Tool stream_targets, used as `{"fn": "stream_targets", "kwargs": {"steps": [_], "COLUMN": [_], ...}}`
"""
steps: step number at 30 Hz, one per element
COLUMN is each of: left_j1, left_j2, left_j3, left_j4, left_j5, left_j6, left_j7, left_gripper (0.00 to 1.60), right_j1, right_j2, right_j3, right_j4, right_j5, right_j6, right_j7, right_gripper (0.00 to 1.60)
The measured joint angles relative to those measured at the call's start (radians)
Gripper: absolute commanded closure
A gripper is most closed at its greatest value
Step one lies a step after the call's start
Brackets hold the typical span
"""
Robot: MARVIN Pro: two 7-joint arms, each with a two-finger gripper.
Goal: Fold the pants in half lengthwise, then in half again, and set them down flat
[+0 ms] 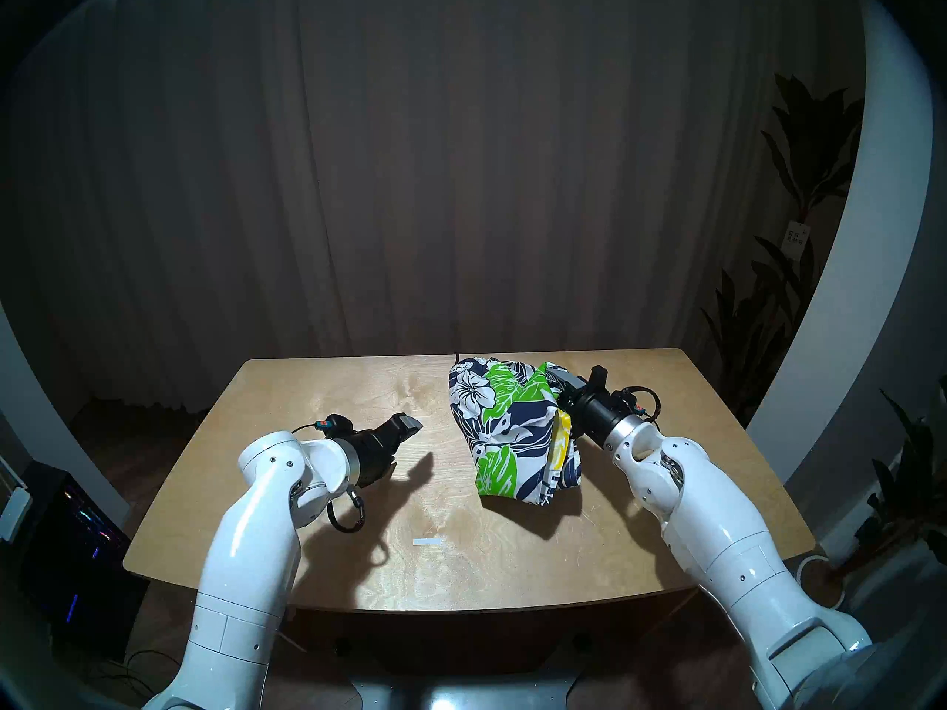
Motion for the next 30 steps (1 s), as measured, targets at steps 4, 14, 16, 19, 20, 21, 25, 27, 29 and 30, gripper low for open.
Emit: {"fn": "stream_targets", "kwargs": {"steps": [4, 14, 16, 19, 20, 21, 25, 27, 29, 30], "left_j1": [0.002, 0.004, 0.004, 0.004, 0.004, 0.003, -0.001, -0.004, -0.008, -0.010], "left_j2": [0.004, 0.022, 0.031, 0.035, 0.035, 0.036, 0.043, 0.048, 0.052, 0.054], "left_j3": [-0.010, -0.038, -0.050, -0.053, -0.053, -0.053, -0.061, -0.065, -0.070, -0.072], "left_j4": [-0.002, -0.004, -0.004, -0.003, -0.003, -0.003, 0.002, 0.005, 0.009, 0.011], "left_j5": [-0.002, -0.013, -0.019, -0.022, -0.022, -0.022, -0.028, -0.030, -0.032, -0.034], "left_j6": [0.000, 0.001, 0.005, 0.009, 0.010, 0.010, 0.022, 0.027, 0.032, 0.036], "left_j7": [0.000, -0.002, -0.004, -0.005, -0.006, -0.006, -0.009, -0.010, -0.011, -0.012], "left_gripper": [0.04, 0.04, 0.03, 0.03, 0.03, 0.04, 0.03, 0.03, 0.04, 0.03], "right_j1": [0.029, 0.079, 0.104, 0.116, 0.117, 0.119, 0.144, 0.162, 0.182, 0.195], "right_j2": [-0.039, -0.099, -0.125, -0.136, -0.137, -0.139, -0.166, -0.185, -0.204, -0.218], "right_j3": [-0.003, -0.016, -0.018, -0.015, -0.015, -0.014, -0.006, -0.001, 0.004, 0.006], "right_j4": [-0.004, -0.021, -0.034, -0.037, -0.036, -0.036, -0.027, -0.021, -0.009, 0.003], "right_j5": [0.026, 0.076, 0.102, 0.114, 0.115, 0.117, 0.135, 0.139, 0.140, 0.140], "right_j6": [-0.064, -0.197, -0.261, -0.284, -0.287, -0.289, -0.346, -0.385, -0.421, -0.442], "right_j7": [-0.084, -0.260, -0.337, -0.366, -0.371, -0.376, -0.443, -0.477, -0.504, -0.519], "right_gripper": [1.60, 1.60, 1.60, 1.60, 1.60, 1.60, 1.60, 1.60, 1.60, 1.60]}}
